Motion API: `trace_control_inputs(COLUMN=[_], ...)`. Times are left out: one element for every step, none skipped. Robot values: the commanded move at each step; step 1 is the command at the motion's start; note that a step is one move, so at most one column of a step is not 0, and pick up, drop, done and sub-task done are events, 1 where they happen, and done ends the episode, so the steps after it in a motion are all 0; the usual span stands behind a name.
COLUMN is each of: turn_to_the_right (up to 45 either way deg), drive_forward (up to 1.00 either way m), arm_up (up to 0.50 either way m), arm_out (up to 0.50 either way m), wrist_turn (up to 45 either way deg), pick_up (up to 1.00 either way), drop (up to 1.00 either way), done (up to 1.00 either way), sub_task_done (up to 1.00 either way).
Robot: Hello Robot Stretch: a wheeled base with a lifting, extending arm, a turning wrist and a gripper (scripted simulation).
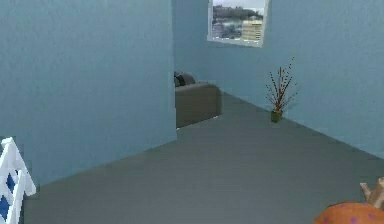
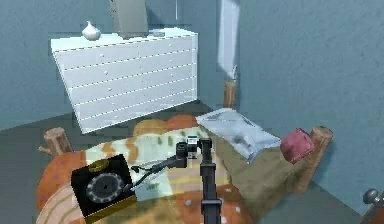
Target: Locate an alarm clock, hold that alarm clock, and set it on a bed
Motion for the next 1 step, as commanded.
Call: trace_control_inputs(turn_to_the_right=[0.0], drive_forward=[0.0], arm_up=[0.0], arm_out=[0.0], wrist_turn=[0.0], pick_up=[0.0], drop=[1.0], done=[0.0], sub_task_done=[0.0])
